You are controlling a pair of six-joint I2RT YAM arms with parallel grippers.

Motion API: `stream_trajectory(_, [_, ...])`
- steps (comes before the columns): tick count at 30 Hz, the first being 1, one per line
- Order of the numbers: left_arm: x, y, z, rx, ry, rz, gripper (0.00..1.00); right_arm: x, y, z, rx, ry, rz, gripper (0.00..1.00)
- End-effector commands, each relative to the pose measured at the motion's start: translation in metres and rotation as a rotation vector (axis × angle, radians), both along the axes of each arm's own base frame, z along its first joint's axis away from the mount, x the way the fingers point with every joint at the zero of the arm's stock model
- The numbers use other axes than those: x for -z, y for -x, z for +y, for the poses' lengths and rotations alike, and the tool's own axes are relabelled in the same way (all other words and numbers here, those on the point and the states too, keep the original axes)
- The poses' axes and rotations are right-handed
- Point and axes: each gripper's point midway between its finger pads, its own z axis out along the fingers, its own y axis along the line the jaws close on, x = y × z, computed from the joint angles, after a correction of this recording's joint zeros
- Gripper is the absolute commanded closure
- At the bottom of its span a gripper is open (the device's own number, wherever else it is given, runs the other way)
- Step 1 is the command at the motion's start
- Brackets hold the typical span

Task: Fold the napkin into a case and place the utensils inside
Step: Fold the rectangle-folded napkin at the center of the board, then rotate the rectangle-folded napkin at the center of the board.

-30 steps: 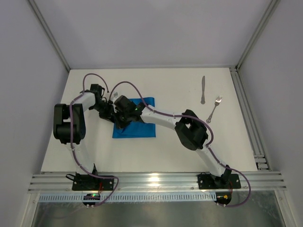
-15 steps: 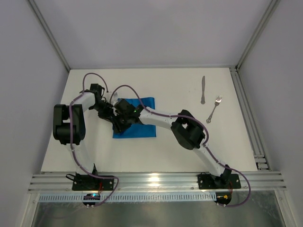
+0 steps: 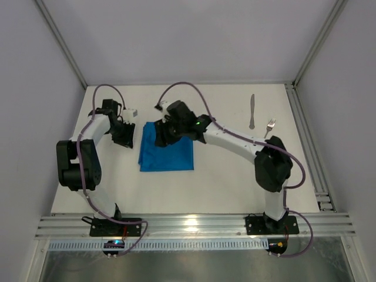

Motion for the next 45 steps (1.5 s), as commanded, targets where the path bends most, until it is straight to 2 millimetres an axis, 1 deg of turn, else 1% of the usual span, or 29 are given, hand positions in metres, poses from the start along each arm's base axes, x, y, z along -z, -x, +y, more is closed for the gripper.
stream_trajectory(1, [-0.018, 0.023, -0.009, 0.046, 0.045, 0.018, 0.67, -0.001, -0.070, -0.083, 0.269, -0.044, 0.058, 0.55])
stream_trajectory(3, [-0.017, 0.036, -0.016, 0.061, 0.069, 0.053, 0.65, 0.007, -0.092, -0.108, 0.356, -0.079, 0.109, 0.64])
stream_trajectory(4, [-0.016, 0.039, -0.017, 0.068, 0.069, 0.059, 0.63, 0.016, -0.109, -0.131, 0.411, -0.088, 0.136, 0.68])
stream_trajectory(5, [-0.011, 0.048, -0.020, 0.075, 0.071, 0.085, 0.62, 0.021, -0.121, -0.137, 0.433, -0.113, 0.139, 0.69])
stream_trajectory(6, [-0.008, 0.053, -0.029, 0.110, 0.069, 0.096, 0.60, 0.025, -0.129, -0.143, 0.461, -0.134, 0.163, 0.69])
stream_trajectory(7, [-0.005, 0.057, -0.032, 0.121, 0.066, 0.111, 0.58, 0.025, -0.135, -0.145, 0.457, -0.159, 0.178, 0.69])
stream_trajectory(8, [-0.001, 0.061, -0.038, 0.145, 0.060, 0.125, 0.57, 0.036, -0.150, -0.153, 0.482, -0.172, 0.192, 0.64])
stream_trajectory(9, [0.002, 0.063, -0.040, 0.155, 0.055, 0.133, 0.55, 0.039, -0.156, -0.155, 0.492, -0.183, 0.203, 0.61])
stream_trajectory(11, [0.008, 0.065, -0.045, 0.170, 0.053, 0.149, 0.54, 0.039, -0.170, -0.157, 0.498, -0.228, 0.217, 0.55])
stream_trajectory(12, [0.009, 0.064, -0.046, 0.170, 0.053, 0.150, 0.55, 0.051, -0.176, -0.157, 0.507, -0.227, 0.233, 0.51])
stream_trajectory(13, [0.011, 0.064, -0.046, 0.170, 0.051, 0.153, 0.56, 0.048, -0.183, -0.155, 0.506, -0.244, 0.229, 0.50])
stream_trajectory(14, [0.013, 0.064, -0.045, 0.167, 0.047, 0.163, 0.58, 0.051, -0.184, -0.151, 0.489, -0.256, 0.247, 0.50])
stream_trajectory(15, [0.014, 0.063, -0.044, 0.166, 0.042, 0.164, 0.62, 0.065, -0.187, -0.148, 0.487, -0.253, 0.272, 0.50])
stream_trajectory(16, [0.016, 0.063, -0.044, 0.167, 0.039, 0.169, 0.69, 0.063, -0.191, -0.144, 0.479, -0.267, 0.274, 0.50])
stream_trajectory(18, [0.019, 0.064, -0.043, 0.171, 0.038, 0.179, 0.76, 0.069, -0.194, -0.139, 0.476, -0.290, 0.299, 0.50])
stream_trajectory(21, [0.021, 0.067, -0.043, 0.177, 0.037, 0.188, 0.83, 0.091, -0.199, -0.139, 0.504, -0.284, 0.330, 0.50])
stream_trajectory(24, [0.024, 0.069, -0.044, 0.180, 0.043, 0.198, 0.88, 0.099, -0.200, -0.137, 0.509, -0.286, 0.343, 0.51])
stream_trajectory(25, [0.025, 0.070, -0.044, 0.180, 0.044, 0.201, 0.90, 0.101, -0.201, -0.137, 0.513, -0.283, 0.345, 0.54])
stream_trajectory(27, [0.026, 0.072, -0.045, 0.190, 0.048, 0.210, 0.96, 0.100, -0.203, -0.137, 0.516, -0.291, 0.335, 0.59])
stream_trajectory(30, [0.023, 0.075, -0.049, 0.211, 0.079, 0.213, 1.00, 0.101, -0.199, -0.137, 0.522, -0.296, 0.350, 0.69])
stream_trajectory(31, [0.020, 0.074, -0.051, 0.215, 0.087, 0.202, 1.00, 0.096, -0.203, -0.136, 0.518, -0.315, 0.330, 0.71])
stream_trajectory(33, [0.015, 0.072, -0.053, 0.218, 0.098, 0.186, 1.00, 0.092, -0.202, -0.135, 0.514, -0.331, 0.323, 0.75])
stream_trajectory(34, [0.014, 0.072, -0.053, 0.219, 0.099, 0.184, 1.00, 0.095, -0.199, -0.136, 0.520, -0.330, 0.331, 0.76])
stream_trajectory(36, [0.012, 0.071, -0.053, 0.220, 0.099, 0.179, 1.00, 0.091, -0.199, -0.137, 0.523, -0.337, 0.322, 0.78])
stream_trajectory(37, [0.012, 0.072, -0.053, 0.224, 0.098, 0.184, 1.00, 0.093, -0.196, -0.138, 0.526, -0.332, 0.326, 0.80])
stream_trajectory(39, [0.010, 0.074, -0.056, 0.234, 0.115, 0.187, 1.00, 0.089, -0.196, -0.140, 0.533, -0.337, 0.317, 0.87])
stream_trajectory(40, [0.008, 0.075, -0.059, 0.240, 0.138, 0.188, 1.00, 0.092, -0.191, -0.141, 0.538, -0.331, 0.325, 0.88])
stream_trajectory(41, [0.006, 0.078, -0.061, 0.248, 0.148, 0.193, 1.00, 0.091, -0.193, -0.142, 0.552, -0.341, 0.316, 0.89])
stream_trajectory(45, [-0.008, 0.080, -0.069, 0.277, 0.199, 0.165, 1.00, 0.087, -0.182, -0.151, 0.592, -0.358, 0.308, 0.91])
